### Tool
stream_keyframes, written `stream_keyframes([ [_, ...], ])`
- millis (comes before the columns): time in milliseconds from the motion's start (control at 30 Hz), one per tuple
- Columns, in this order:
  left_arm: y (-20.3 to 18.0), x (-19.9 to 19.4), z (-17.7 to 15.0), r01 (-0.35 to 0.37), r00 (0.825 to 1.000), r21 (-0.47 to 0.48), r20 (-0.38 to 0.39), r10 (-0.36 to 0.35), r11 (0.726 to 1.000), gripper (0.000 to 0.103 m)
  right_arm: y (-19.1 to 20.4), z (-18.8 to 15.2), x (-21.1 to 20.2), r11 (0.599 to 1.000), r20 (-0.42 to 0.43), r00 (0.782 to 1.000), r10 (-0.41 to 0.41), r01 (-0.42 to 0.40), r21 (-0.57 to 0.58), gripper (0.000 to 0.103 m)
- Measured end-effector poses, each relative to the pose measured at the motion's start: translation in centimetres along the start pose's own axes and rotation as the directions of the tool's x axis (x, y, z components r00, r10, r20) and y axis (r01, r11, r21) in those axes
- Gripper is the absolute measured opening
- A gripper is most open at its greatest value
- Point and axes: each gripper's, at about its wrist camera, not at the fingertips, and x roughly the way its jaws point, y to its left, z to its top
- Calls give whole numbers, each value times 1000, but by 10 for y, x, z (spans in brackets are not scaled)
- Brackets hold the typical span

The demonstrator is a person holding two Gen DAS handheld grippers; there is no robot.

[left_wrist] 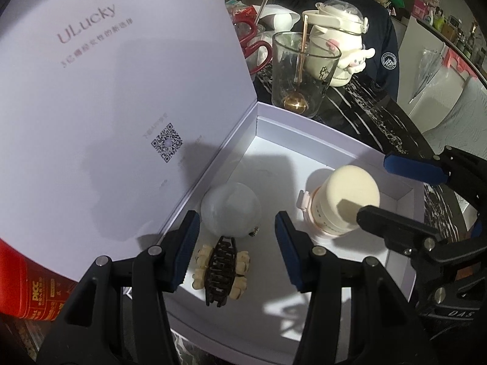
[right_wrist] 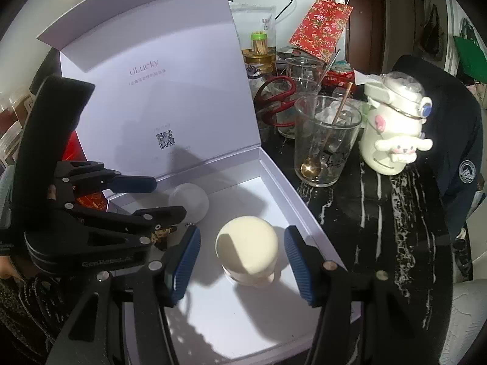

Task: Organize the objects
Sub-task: 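Withdraw both tools from the box toward the compacts on the table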

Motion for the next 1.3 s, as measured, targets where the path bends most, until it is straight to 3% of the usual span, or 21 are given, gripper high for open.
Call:
stream_keyframes([
  [300,-2,-25,-2,-1,1000,-9,23,1,1000,51,4,-1,-26,1000,21,999,-29,29,7,62],
  [400,-2,-35,-3,-1,999,-13,37,1,1000,62,5,-1,-38,999,33,999,-38,37,10,67],
  [633,-4,-60,-6,-8,997,-25,73,9,1000,72,7,-3,-62,998,59,996,-65,63,26,84],
  [833,-4,-81,-12,-9,996,-40,90,12,999,79,9,-7,-81,996,74,994,-86,84,35,85],
  [1300,-13,-126,-32,-19,991,-46,130,25,999,81,19,-20,-124,994,98,989,-108,105,40,85],
])
